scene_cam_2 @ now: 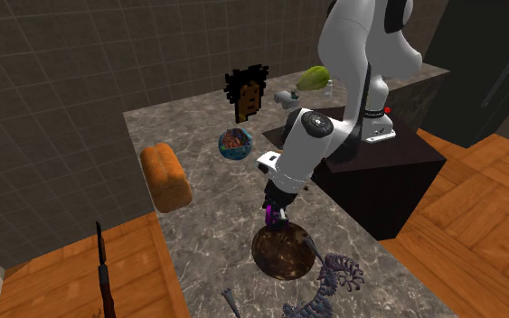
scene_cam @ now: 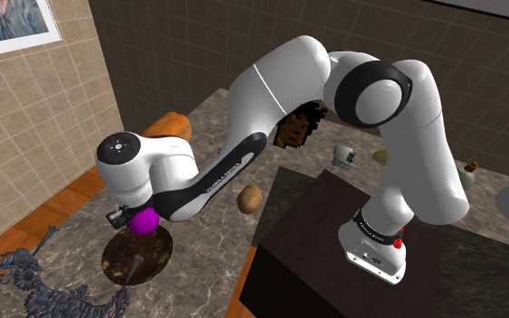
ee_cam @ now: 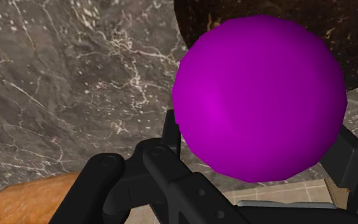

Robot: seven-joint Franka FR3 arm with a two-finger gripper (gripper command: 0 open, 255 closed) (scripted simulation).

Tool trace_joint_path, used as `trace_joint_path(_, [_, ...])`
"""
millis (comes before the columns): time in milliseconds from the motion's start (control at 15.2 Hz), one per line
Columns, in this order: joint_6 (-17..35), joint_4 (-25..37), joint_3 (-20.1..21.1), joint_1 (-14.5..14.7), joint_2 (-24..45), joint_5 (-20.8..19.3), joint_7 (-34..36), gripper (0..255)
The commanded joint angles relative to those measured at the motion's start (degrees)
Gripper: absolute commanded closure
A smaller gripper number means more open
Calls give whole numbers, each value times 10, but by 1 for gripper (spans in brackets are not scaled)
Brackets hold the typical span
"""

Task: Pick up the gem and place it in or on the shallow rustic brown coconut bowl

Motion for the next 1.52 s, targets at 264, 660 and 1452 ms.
trace_joint_path(264, [-31, 68, 1, 41, 46, 0, 24, 255])
trace_joint_path(660, [-8, 77, -9, 47, 79, -11, 36, 255])
trace_joint_path(1452, [10, 89, -18, 53, 109, -20, 45, 255])
